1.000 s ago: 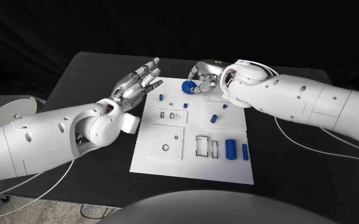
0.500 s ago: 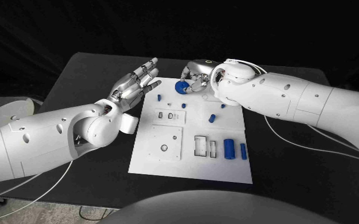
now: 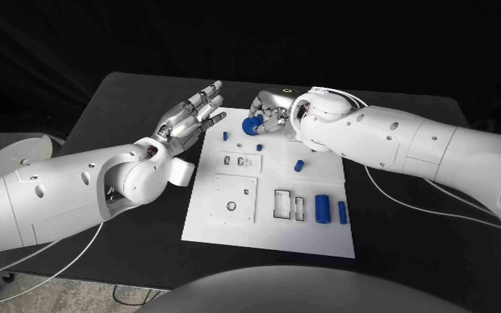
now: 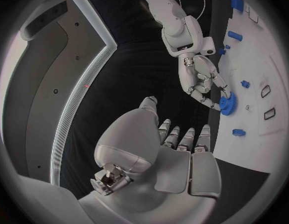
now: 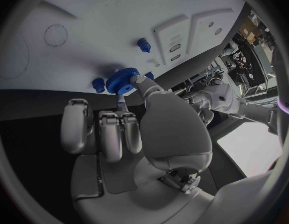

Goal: Assemble the parts on the task board

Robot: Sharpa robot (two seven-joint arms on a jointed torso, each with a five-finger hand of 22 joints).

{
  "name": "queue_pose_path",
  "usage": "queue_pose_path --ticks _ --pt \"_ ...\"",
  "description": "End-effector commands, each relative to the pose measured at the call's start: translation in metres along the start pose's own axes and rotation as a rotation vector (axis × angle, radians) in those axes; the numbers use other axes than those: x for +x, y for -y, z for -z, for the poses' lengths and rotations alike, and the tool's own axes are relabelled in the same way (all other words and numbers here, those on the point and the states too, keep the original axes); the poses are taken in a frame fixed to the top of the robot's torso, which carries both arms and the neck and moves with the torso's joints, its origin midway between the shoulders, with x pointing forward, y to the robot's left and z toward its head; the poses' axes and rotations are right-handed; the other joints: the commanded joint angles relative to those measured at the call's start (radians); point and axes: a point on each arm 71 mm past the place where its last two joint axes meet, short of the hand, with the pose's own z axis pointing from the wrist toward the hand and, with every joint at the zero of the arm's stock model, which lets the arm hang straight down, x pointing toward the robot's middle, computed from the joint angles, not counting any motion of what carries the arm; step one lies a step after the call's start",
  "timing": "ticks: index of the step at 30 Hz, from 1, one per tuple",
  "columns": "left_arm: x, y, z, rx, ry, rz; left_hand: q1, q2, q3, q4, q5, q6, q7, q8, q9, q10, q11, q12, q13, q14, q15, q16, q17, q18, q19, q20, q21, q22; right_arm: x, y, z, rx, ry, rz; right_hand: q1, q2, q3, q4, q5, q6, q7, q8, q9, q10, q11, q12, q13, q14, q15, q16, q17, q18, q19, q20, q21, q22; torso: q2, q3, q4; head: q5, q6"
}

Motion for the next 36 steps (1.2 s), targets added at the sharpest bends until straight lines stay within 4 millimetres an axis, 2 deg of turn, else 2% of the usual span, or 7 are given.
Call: queue_pose_path --ticks 1,21,23,27,30,34,36 --pt "0.002 0.000 -0.001 0.005 -0.020 0.012 0.009 -0.002 0.002 -0.003 0.003 0.000 0.004 0.006 0.001 0.000 0.009 -0.006 -0.001 0.001 0.007 -0.002 0.000 0.010 0.002 0.006 0.006 0.001 0.006 0.002 0.001 0.000 -0.033 0.014 0.007 -0.001 0.006 0.000 -0.004 0.000 -0.012 -0.007 0.139 0.107 -0.007 0.004 0.263 0.096 -0.002 -0.008 0.236 0.001 -0.008 -0.001 -0.007 0.034 0.000 -0.0007 -0.0023 0.002 0.000" --pt "0.001 -0.001 -0.002 0.003 -0.021 0.013 0.009 -0.001 0.003 -0.006 0.005 0.007 0.013 0.007 0.002 0.001 0.011 -0.006 -0.001 0.001 0.009 -0.002 0.000 0.009 0.003 0.008 0.006 0.001 0.011 0.012 0.006 0.029 -0.056 0.009 0.001 -0.015 0.031 0.001 -0.060 -0.147 -0.003 -0.107 0.069 0.091 -0.001 -0.008 0.250 0.084 0.003 -0.029 0.215 0.011 -0.040 0.002 -0.059 0.007 -0.001 -0.0006 -0.0011 0.000 0.000" --pt "0.001 -0.001 -0.002 0.004 -0.020 0.012 0.009 -0.001 0.003 -0.006 0.005 0.006 0.013 0.007 0.002 0.000 0.011 -0.006 -0.001 0.001 0.009 -0.002 0.000 0.009 0.003 0.008 0.006 0.001 0.011 0.013 0.007 0.029 -0.057 0.007 0.001 -0.013 0.028 0.001 -0.109 -0.223 -0.009 -0.106 0.043 0.069 -0.005 -0.027 0.231 0.081 0.001 -0.036 0.208 0.014 -0.047 0.001 -0.070 0.002 -0.001 -0.0008 -0.0010 -0.001 0.000" --pt "0.001 -0.001 -0.002 0.004 -0.020 0.012 0.009 -0.002 0.004 -0.006 0.005 0.004 0.012 0.007 0.002 0.000 0.011 -0.006 -0.001 0.001 0.009 -0.002 0.000 0.009 0.003 0.008 0.006 0.001 0.011 0.013 0.008 0.023 -0.047 0.000 -0.002 -0.009 0.010 0.007 -0.196 -0.554 -0.037 -0.127 -0.096 0.035 -0.024 -0.058 0.202 0.074 -0.013 -0.049 0.196 0.018 -0.056 -0.009 -0.089 -0.007 -0.001 -0.0002 -0.0005 -0.001 0.000" --pt "0.001 -0.001 -0.002 0.003 -0.019 0.011 0.009 -0.002 0.004 -0.006 0.005 0.004 0.012 0.007 0.002 0.000 0.011 -0.006 -0.001 0.001 0.009 -0.002 0.000 0.009 0.003 0.008 0.006 0.001 0.009 0.014 0.010 0.010 -0.014 -0.010 -0.002 -0.008 -0.008 0.016 -0.238 -0.683 -0.061 -0.138 -0.158 -0.006 -0.042 -0.096 0.165 0.063 -0.027 -0.071 0.176 0.024 -0.073 -0.022 -0.119 -0.025 -0.001 0.0000 0.0000 0.000 0.000" --pt "0.000 -0.001 -0.001 0.004 -0.016 0.010 0.009 -0.002 0.004 -0.006 0.005 0.004 0.012 0.007 0.002 0.000 0.011 -0.006 -0.001 0.001 0.009 -0.002 0.000 0.009 0.003 0.008 0.006 0.001 -0.001 0.018 0.016 -0.017 0.071 -0.019 0.001 -0.007 -0.026 0.029 -0.267 -0.663 -0.064 -0.132 -0.159 -0.024 -0.045 -0.115 0.149 0.052 -0.031 -0.094 0.155 0.028 -0.087 -0.027 -0.147 -0.040 -0.003 -0.0001 0.0002 0.005 0.000" --pt "-0.002 0.000 0.000 0.004 -0.012 0.009 0.009 -0.001 0.004 -0.007 0.005 0.006 0.012 0.007 0.002 0.001 0.010 -0.006 -0.001 0.001 0.009 -0.002 0.000 0.009 0.003 0.008 0.007 0.001 -0.014 0.023 0.027 -0.037 0.132 -0.020 0.009 -0.003 -0.034 0.037 -0.275 -0.547 -0.054 -0.104 -0.127 -0.011 -0.040 -0.105 0.157 0.055 -0.028 -0.090 0.159 0.025 -0.078 -0.027 -0.141 -0.032 -0.002 -0.0006 0.0002 0.007 0.000"
